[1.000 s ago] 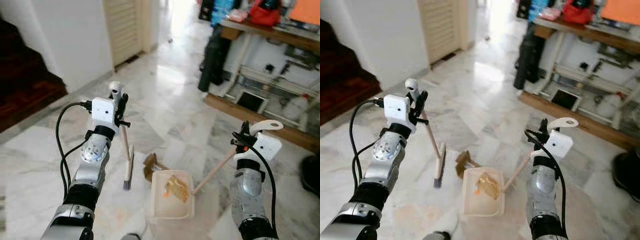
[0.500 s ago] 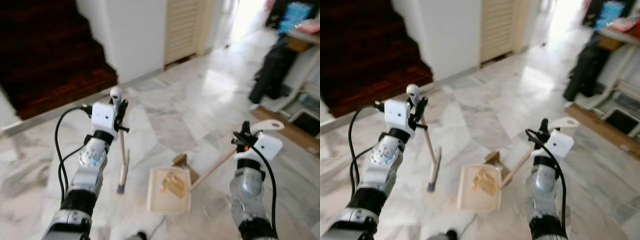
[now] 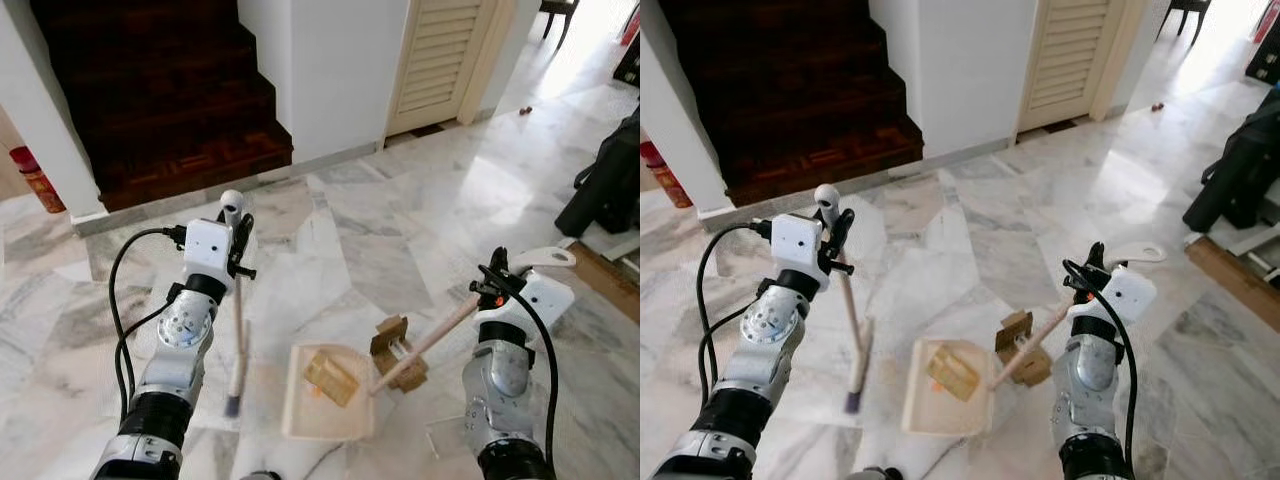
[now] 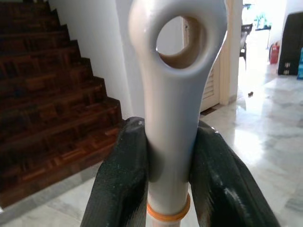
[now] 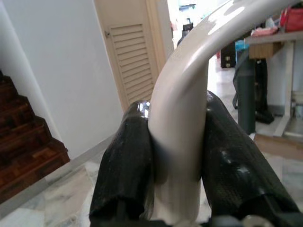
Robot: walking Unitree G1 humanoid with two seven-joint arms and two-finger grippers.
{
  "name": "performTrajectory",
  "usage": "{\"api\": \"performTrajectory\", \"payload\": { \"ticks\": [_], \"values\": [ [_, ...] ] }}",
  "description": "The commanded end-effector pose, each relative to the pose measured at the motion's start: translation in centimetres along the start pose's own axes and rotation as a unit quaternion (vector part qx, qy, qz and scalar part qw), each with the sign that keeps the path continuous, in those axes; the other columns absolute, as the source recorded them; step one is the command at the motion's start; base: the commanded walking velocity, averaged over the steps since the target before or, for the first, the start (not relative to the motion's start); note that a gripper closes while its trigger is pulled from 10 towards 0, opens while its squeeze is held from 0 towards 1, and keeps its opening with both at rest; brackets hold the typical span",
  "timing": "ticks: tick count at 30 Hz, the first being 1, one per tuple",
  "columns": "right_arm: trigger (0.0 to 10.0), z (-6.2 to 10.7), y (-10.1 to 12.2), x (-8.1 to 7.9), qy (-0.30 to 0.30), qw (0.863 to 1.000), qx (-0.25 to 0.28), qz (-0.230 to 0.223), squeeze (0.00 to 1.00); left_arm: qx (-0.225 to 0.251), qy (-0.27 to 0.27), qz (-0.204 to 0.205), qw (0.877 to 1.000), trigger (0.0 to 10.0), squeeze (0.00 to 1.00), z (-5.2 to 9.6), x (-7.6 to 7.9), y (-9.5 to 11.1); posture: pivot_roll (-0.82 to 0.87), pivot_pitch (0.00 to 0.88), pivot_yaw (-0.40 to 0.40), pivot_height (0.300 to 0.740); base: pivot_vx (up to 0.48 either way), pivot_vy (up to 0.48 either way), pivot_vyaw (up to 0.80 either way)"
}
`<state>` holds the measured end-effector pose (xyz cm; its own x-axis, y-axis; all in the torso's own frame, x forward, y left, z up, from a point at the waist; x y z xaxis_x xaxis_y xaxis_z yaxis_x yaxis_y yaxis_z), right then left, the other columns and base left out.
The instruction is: Sweep floor
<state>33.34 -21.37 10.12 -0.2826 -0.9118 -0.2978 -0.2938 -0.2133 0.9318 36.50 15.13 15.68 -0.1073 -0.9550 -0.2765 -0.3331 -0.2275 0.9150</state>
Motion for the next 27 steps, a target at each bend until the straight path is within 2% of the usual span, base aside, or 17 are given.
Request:
{"api": "performTrajectory", "payload": {
  "ticks": [1, 27],
  "values": [
    [10.0, -0.35, 0.91, -0.23, 0.000, 1.000, 0.020, -0.013, 0.00, 0.030, 0.003, -0.009, 1.000, 10.0, 0.00, -0.52, -0.28, 1.60, 0.17, 0.008, -0.053, 0.740, 0.000, 0.000, 0.00],
    [10.0, -0.48, 0.52, -0.79, 0.010, 1.000, 0.003, -0.023, 0.00, 0.023, 0.013, -0.010, 1.000, 10.0, 0.00, -0.51, -0.71, 1.65, 0.18, 0.059, -0.061, 0.740, 0.000, 0.320, 0.00]
  ]
}}
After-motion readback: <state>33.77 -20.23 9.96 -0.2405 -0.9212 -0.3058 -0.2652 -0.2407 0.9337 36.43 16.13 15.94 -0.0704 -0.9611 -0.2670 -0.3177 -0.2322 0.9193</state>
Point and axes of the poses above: a point about 5 cm out from each wrist's last joint towards the gripper, its own z axis pointing back from the gripper into the wrist, its own y axis along the axis of the wrist's last joint, x = y × z, the point moved 3 cm from there along -z, pointing out of the wrist towards the gripper, and after that the axes turned 7 degrees about -z, right-handed, at the moved point
